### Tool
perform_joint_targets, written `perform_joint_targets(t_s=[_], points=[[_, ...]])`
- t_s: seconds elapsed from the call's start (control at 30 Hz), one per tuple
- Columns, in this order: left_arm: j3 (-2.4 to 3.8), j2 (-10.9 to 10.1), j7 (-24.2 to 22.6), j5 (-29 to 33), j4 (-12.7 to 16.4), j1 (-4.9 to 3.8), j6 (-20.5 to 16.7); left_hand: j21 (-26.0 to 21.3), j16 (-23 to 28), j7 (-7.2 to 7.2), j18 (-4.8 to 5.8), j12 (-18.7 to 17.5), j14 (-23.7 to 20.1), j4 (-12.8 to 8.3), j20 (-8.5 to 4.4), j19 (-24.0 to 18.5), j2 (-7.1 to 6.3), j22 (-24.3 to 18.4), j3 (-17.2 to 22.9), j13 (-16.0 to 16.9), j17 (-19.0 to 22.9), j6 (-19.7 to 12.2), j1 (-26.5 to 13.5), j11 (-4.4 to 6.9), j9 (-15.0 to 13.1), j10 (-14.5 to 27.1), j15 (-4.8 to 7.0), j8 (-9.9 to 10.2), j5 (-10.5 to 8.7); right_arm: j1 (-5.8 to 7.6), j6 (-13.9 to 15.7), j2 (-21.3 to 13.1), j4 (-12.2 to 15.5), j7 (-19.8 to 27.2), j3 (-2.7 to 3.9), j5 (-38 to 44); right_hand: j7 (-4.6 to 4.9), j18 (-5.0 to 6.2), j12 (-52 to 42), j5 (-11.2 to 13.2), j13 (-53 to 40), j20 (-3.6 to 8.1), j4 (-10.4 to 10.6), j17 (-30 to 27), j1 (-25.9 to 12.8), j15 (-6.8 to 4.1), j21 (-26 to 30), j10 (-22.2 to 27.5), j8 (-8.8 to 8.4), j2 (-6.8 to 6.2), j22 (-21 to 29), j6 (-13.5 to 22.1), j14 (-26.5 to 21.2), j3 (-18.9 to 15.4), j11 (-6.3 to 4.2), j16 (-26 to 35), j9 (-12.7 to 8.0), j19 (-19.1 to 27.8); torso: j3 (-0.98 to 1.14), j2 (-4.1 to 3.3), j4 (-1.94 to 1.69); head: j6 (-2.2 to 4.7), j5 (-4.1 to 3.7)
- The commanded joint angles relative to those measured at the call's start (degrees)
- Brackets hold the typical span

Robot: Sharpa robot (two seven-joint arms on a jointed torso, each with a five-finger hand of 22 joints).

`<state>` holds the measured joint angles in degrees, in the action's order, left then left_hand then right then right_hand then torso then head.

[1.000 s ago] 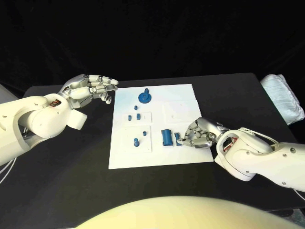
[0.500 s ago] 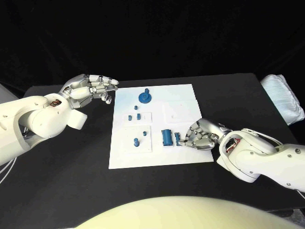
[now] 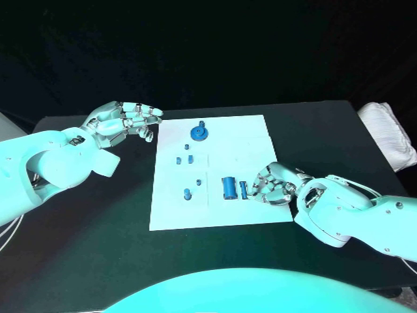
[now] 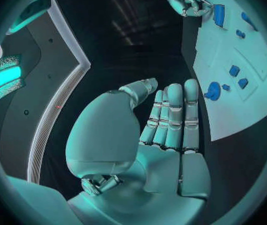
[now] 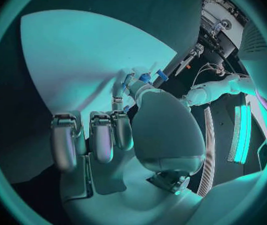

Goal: Assemble the parts on the task board

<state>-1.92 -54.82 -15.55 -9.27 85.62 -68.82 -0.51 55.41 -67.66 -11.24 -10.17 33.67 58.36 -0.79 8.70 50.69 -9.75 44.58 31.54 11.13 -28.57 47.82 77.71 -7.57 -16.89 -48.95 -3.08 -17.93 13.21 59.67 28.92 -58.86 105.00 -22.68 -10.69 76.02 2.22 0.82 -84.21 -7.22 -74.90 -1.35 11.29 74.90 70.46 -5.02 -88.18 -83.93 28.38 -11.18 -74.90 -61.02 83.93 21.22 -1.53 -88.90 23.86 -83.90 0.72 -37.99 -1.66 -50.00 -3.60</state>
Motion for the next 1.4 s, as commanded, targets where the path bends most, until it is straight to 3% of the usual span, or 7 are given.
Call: perform_joint_targets(t_s=[0.03, 0.53, 0.9, 1.07, 1.2, 1.23, 1.4], points=[[0.03, 0.1, -0.2, -0.1, -0.1, -0.02, 1.1, -0.2, 0.3, 0.11, -0.42, 0.4, 0.0, 0.2, 0.12, 0.3, 0.44, -0.1, -0.1, -0.1, 0.1, -0.5, 0.2, 0.05, 0.0, 0.4, -0.25, -0.4, 0.26, -0.18, 0.0, 0.4, -0.3, -1.4, -0.01, 1.6, -0.14, -0.45, 0.0, 0.3, -12.6, 0.39, -0.2, 12.5, 0.4, -0.36, 0.1, -4.2, -0.21, 0.06, -14.6, 0.2, 5.5, 0.1, -0.48, 0.0, -0.1, -5.6, 0.05, 0.01, 0.08, 0.0, 0.1], [0.03, 0.1, -0.1, -0.2, -0.1, -0.02, 1.1, -0.3, 0.3, 0.1, -0.41, 0.5, 0.0, 0.4, 0.13, 0.3, 0.51, -0.1, -0.1, -0.1, 0.1, -0.6, 0.2, 0.04, 0.0, 0.4, -0.27, -0.4, 0.28, -0.28, 2.8, 0.1, -0.2, -0.3, 0.0, 0.9, -0.01, -0.44, 0.0, -0.7, -12.6, 0.37, 1.0, 12.5, -1.2, -0.28, 0.1, -4.3, -0.31, -0.19, -14.6, -0.1, 5.5, 0.2, -0.38, 0.0, -0.3, -5.6, 0.07, 0.13, 0.03, 0.0, 0.23], [-0.01, 0.6, -3.2, 1.3, -0.8, 0.05, -0.7, -0.5, 0.4, 0.08, -0.37, 0.6, -0.2, 0.8, 0.21, 0.2, 0.41, -0.2, -0.3, -0.1, 0.2, -0.6, -0.4, 0.0, 0.0, 0.5, -0.36, -0.5, 0.2, 4.39, 6.5, -1.9, -3.2, 24.7, 0.05, -20.1, 3.1, 1.05, 6.3, -0.8, -10.1, -1.32, 1.4, 8.7, -0.8, 1.87, 8.1, -1.8, -5.0, -1.05, -12.5, 5.6, 4.6, 0.2, 2.25, 1.9, -2.4, -3.1, -0.21, 0.5, 0.22, 0.4, 0.4], [-0.04, 1.7, -6.1, 2.9, -1.9, 0.52, -2.7, -2.5, 3.1, 0.01, -0.34, 0.8, -3.6, 1.3, 0.4, -1.8, 0.26, -1.2, -0.2, -0.2, 1.3, -0.8, -0.6, -0.05, 0.0, 0.5, -0.64, -0.7, 0.15, 7.02, 5.9, 0.7, -10.3, 33.9, 0.18, -36.1, 3.98, 4.03, 18.9, -1.1, -4.5, -2.1, 0.0, -0.8, 1.5, 2.44, 24.8, 3.7, -6.36, -1.03, -7.7, 7.0, 1.9, 1.1, 3.01, 7.6, -2.9, 2.3, -0.64, 1.64, 0.53, 1.73, 0.62], [-0.05, 3.1, -8.8, 5.2, -4.0, 1.2, -4.3, -11.5, 14.8, -0.36, -0.09, -0.2, -11.2, 2.2, 2.05, -7.6, -0.06, -6.1, -0.3, -1.2, 7.2, -1.5, -0.6, -0.89, 0.1, 2.0, -2.45, -1.4, 0.04, 8.03, 3.4, 4.4, -18.1, 39.8, 0.56, -48.0, 4.93, 7.87, 41.7, -1.5, 8.2, -2.77, -1.1, -15.7, 2.8, 3.51, 51.2, 13.4, -7.11, -0.57, 2.3, 8.1, -3.4, 3.8, 3.85, 20.6, -2.9, 10.9, -1.0, 2.71, 0.92, 3.45, 1.16], [-0.05, 3.5, -9.4, 6.3, -4.6, 1.37, -4.6, -14.1, 18.0, -0.46, -0.02, -1.2, -12.3, 2.5, 2.72, -8.3, -0.22, -7.8, -0.3, -2.0, 8.8, -1.7, -0.6, -1.32, 0.1, 2.2, -2.93, -1.6, 0.02, 8.14, 2.7, 5.2, -19.7, 40.7, 0.67, -50.1, 5.46, 9.63, 54.3, -1.5, 16.4, -3.26, -1.6, -27.0, 3.6, 4.08, 66.2, 18.8, -7.74, -0.88, 9.3, 9.0, -8.5, 5.5, 4.47, 32.1, -3.1, 16.2, -1.01, 2.86, 0.94, 3.8, 1.28], [-0.05, 6.5, -12.7, 10.9, -9.5, 2.14, -5.9, -27.3, 33.0, -0.2, -0.36, -9.6, -12.6, 5.0, 5.39, -8.1, -0.77, -17.2, -1.7, -7.5, 14.2, -3.7, -0.4, -1.83, 0.5, -2.1, -4.84, -2.2, -2.99, 8.48, -1.8, 10.0, -28.9, 45.2, 1.34, -58.8, 7.11, 9.18, 67.5, -1.8, 31.4, -5.7, -2.1, -37.2, 3.8, 6.41, 76.6, 21.2, -9.68, -1.73, 18.8, 10.8, -18.9, 10.2, 6.38, 51.1, -3.9, 21.5, -0.95, 3.97, 0.86, 5.79, 1.92]])
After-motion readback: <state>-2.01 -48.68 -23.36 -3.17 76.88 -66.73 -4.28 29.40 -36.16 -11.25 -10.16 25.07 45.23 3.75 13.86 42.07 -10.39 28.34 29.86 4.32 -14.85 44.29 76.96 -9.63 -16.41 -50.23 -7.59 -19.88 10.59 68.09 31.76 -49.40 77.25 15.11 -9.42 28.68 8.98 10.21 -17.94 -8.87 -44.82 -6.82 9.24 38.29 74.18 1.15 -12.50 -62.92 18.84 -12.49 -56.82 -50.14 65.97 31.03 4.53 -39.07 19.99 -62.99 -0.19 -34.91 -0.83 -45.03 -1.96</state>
